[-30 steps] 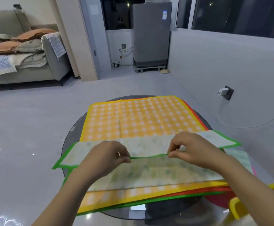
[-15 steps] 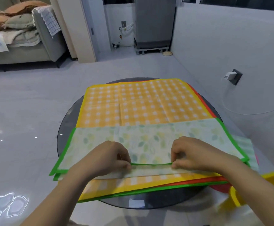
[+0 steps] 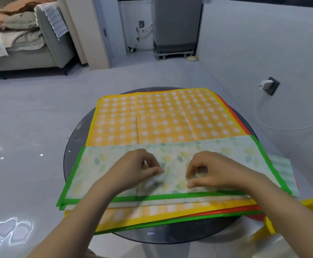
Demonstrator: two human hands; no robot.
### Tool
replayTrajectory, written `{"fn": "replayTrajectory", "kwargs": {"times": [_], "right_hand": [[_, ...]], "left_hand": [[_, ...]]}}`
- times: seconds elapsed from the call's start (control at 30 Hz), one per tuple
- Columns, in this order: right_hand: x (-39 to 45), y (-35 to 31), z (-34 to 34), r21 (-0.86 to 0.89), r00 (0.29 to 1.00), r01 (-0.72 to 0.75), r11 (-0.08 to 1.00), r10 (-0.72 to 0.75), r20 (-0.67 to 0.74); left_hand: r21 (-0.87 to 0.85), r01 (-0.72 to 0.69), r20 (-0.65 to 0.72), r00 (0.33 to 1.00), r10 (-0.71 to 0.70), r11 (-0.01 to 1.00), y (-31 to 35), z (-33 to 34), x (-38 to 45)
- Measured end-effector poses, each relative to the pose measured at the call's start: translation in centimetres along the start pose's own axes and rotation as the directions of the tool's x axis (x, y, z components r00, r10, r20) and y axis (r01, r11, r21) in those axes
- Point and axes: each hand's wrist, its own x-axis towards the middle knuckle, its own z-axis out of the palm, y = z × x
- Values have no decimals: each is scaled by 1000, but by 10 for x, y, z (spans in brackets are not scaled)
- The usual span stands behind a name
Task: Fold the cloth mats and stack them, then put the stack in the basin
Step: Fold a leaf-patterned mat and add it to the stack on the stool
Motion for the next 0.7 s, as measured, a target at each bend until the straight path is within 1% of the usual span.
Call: {"fn": "replayTrajectory", "kwargs": {"times": [0.07,0.13,0.2,0.3,0.43,0.53,0.63,0.7], "right_hand": [[9,-1,2,-33,997,2,999,-4,-76],[19,-2,6,-89,990,-7,996,-6,-144],[28,-2,11,-147,978,-26,989,-5,-207],[41,0,18,-226,964,-60,972,-3,-265],[57,-2,30,-225,978,-109,968,64,-200],[63,1,42,-268,983,-128,955,86,-163],[61,10,45,-283,982,-142,948,98,-162],[57,19,41,-284,974,-184,941,135,-184]], "left_hand": [[129,-42,-140,988,61,991,-4,10,11],[225,-41,-215,972,91,974,-8,19,23],[263,-25,-191,979,78,964,-10,29,33],[316,1,-75,997,24,949,-11,43,44],[399,16,-16,1000,-10,917,-15,54,47],[433,9,-16,1000,-3,901,-17,55,46],[437,20,-32,999,-7,899,-19,56,46],[446,26,-38,999,-10,895,-20,57,47]]}}
